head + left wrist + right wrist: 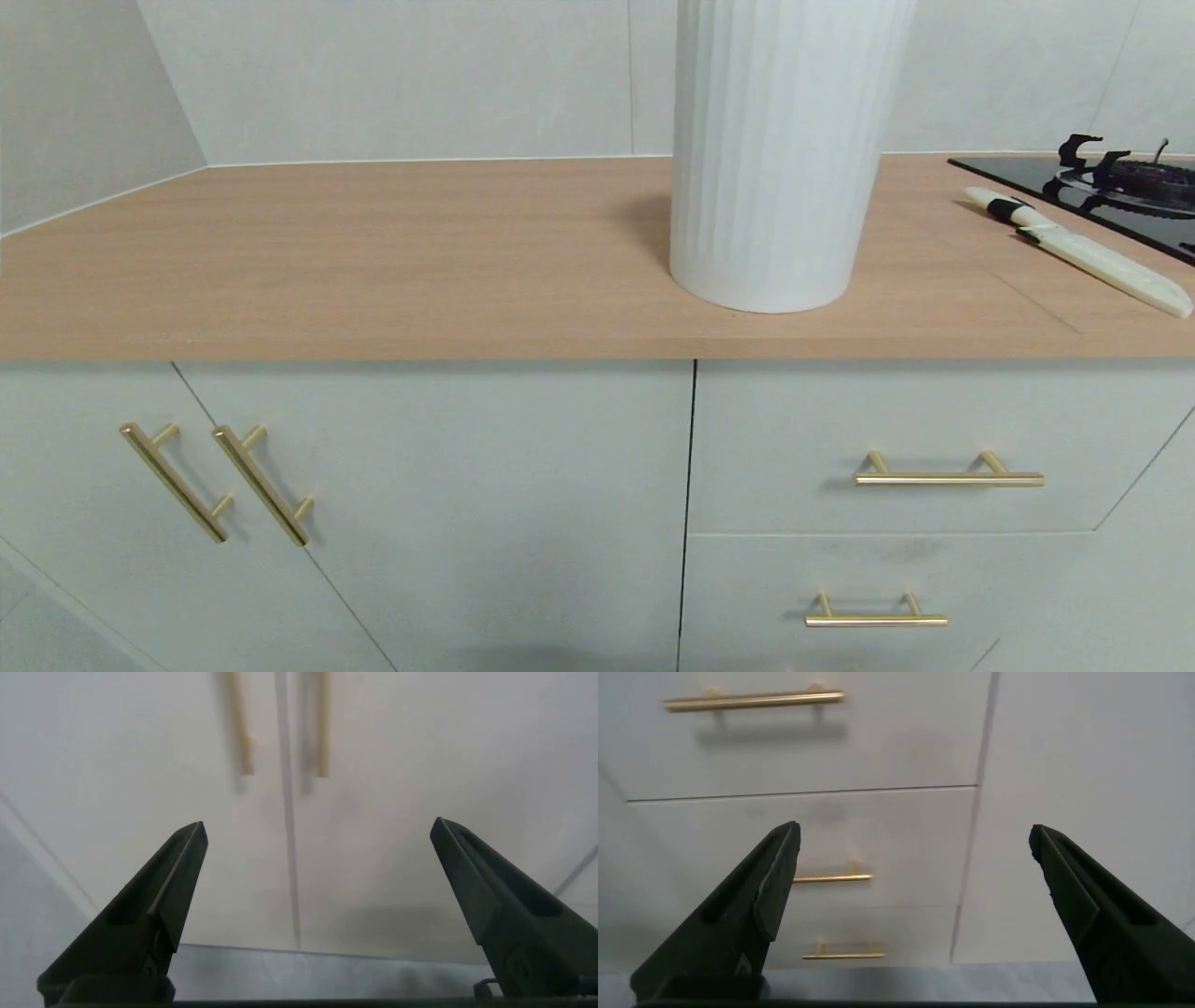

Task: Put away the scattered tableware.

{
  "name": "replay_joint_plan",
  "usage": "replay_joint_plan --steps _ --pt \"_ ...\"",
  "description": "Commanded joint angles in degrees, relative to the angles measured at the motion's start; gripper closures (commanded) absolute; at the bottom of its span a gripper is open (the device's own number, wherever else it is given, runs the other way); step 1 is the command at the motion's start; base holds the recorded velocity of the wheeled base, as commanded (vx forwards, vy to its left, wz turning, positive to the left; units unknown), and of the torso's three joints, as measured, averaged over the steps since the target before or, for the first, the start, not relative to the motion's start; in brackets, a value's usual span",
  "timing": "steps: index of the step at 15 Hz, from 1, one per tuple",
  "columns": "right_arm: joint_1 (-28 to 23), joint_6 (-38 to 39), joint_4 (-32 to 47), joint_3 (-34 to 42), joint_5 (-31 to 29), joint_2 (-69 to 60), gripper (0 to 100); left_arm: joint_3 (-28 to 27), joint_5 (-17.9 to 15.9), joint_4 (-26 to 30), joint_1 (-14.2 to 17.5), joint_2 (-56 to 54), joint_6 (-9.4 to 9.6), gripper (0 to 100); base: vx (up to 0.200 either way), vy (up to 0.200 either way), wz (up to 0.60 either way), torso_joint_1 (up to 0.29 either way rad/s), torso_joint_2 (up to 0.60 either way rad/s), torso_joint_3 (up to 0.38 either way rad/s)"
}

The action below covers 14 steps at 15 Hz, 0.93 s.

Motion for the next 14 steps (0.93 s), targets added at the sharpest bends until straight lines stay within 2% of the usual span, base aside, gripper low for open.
replay_joint_plan --steps 1,5,14 --pt "0.0 0.0 0.0 0.0 0.0 0.1 0 0.0 0.0 0.0 0.0 0.0 -0.05 0 0.0 -0.2 0.0 0.017 0.01 0.007" --pt "0.0 0.0 0.0 0.0 0.1 0.0 0 0.0 0.1 0.0 0.0 0.0 -0.23 0 0.0 -0.2 0.0 0.001 0.0 0.002" --pt "0.0 0.0 0.0 0.0 0.1 0.1 0 0.0 0.1 0.0 0.0 0.0 -0.58 0 0.0 0.0 0.0 0.0 0.0 0.0"
